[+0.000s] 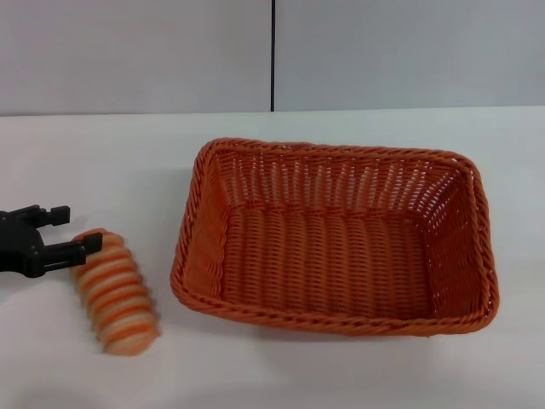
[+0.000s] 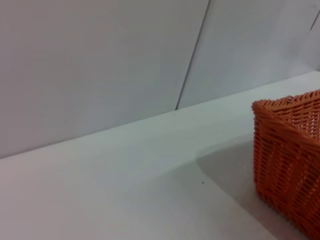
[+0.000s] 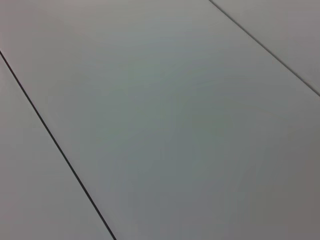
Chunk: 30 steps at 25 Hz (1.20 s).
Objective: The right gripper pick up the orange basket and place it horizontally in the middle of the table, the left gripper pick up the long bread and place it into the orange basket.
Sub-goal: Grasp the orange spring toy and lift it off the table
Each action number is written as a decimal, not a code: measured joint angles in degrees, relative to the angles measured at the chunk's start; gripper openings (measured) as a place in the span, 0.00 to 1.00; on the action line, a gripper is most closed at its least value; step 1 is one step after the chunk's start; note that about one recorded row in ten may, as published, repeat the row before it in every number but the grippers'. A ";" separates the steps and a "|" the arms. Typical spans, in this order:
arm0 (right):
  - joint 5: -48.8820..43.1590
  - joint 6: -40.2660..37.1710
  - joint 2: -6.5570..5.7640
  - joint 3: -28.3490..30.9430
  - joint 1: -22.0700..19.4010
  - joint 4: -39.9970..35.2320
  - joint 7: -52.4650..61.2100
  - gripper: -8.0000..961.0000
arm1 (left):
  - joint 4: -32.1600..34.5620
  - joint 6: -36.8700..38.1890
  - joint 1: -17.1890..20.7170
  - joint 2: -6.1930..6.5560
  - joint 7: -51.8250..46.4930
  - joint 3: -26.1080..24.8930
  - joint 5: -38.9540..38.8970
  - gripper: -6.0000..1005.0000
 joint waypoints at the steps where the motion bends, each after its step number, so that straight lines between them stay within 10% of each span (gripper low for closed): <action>1: -0.01 0.00 0.00 0.00 0.00 0.00 0.01 0.46 | -0.47 -0.15 -0.07 0.09 0.12 0.08 0.00 0.79; 30: -0.10 0.00 -0.09 -0.35 0.00 0.00 0.81 0.46 | -3.18 -1.17 -0.38 0.11 1.32 0.39 0.63 0.79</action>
